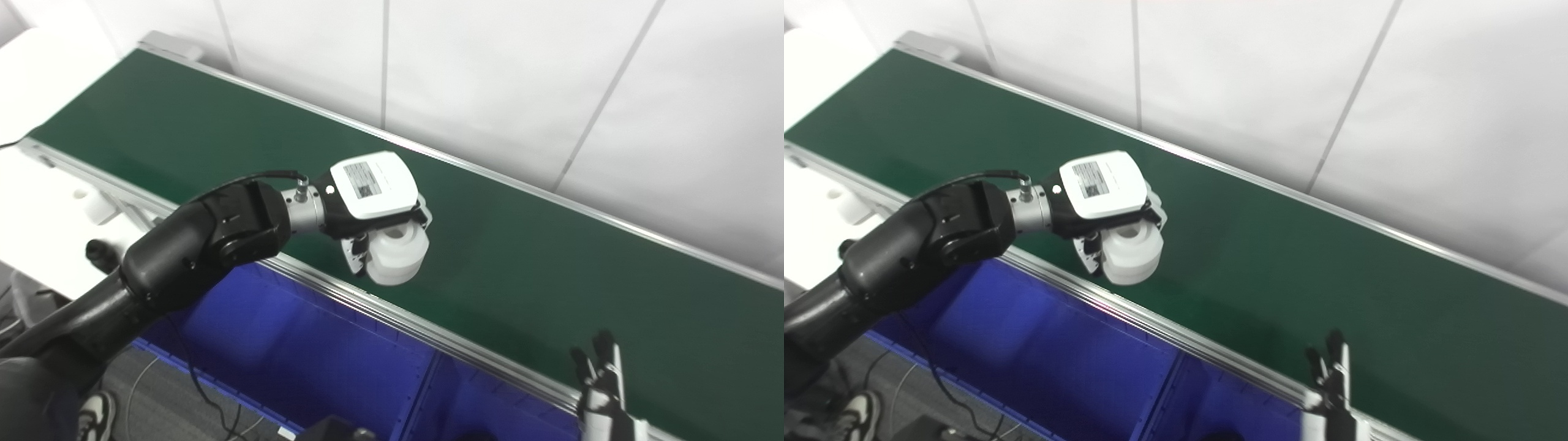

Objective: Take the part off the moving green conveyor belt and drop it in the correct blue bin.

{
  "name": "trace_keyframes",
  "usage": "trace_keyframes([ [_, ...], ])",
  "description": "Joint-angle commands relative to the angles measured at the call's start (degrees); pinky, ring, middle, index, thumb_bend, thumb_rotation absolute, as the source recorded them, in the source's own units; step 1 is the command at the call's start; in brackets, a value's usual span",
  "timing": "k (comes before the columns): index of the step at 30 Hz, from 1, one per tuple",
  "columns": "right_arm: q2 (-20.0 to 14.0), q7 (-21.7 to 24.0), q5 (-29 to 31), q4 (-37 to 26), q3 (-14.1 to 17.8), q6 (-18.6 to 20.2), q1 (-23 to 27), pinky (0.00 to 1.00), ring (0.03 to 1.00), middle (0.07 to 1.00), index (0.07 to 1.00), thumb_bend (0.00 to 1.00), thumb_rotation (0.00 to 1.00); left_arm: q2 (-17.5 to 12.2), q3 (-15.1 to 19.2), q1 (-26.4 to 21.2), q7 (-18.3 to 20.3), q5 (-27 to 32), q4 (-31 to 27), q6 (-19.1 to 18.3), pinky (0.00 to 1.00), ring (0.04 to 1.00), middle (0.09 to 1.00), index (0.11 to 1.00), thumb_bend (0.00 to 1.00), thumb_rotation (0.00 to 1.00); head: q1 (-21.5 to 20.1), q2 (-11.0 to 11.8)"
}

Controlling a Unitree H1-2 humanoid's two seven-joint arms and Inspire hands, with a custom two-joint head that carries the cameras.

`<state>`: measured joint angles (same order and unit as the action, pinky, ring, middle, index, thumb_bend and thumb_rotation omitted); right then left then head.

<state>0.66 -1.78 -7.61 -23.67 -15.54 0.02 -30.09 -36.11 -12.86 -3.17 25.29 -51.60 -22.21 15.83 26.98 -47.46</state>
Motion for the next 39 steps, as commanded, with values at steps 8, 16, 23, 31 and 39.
trace_keyframes([
  [8,-0.7,2.1,1.7,1.2,0.5,-0.8,1.6,0.88,0.862,0.937,0.968,0.74,1.0,-1.9,5.6,13.9,-12.6,-8.8,1.8,3.2,0.37,0.388,0.502,0.516,0.5,0.0,0.7,0.9],
  [16,-1.0,2.0,1.2,0.5,0.7,0.1,1.4,0.85,0.842,0.922,0.956,0.73,1.0,-3.3,7.2,19.4,-21.8,-14.2,10.6,2.8,0.41,0.396,0.493,0.516,0.5,0.0,0.5,0.6],
  [23,-1.0,2.3,1.5,0.8,0.7,-0.3,1.6,0.84,0.845,0.921,0.949,0.74,1.0,-6.3,9.8,21.6,-25.2,-12.5,12.2,3.8,0.4,0.394,0.501,0.517,0.5,0.0,-0.2,0.4],
  [31,-0.5,2.2,0.9,1.0,0.7,-0.4,1.7,0.83,0.842,0.916,0.942,0.75,1.0,-8.8,11.8,23.7,-22.5,-8.3,9.6,3.8,0.4,0.385,0.491,0.532,0.5,0.0,-0.2,0.5],
  [39,0.0,2.3,0.9,1.0,0.5,-0.2,1.9,0.83,0.846,0.918,0.942,0.76,1.0,-8.9,13.8,25.3,-17.1,-3.0,7.1,1.9,0.73,0.761,0.786,0.76,0.95,0.64,-0.6,0.5],
])
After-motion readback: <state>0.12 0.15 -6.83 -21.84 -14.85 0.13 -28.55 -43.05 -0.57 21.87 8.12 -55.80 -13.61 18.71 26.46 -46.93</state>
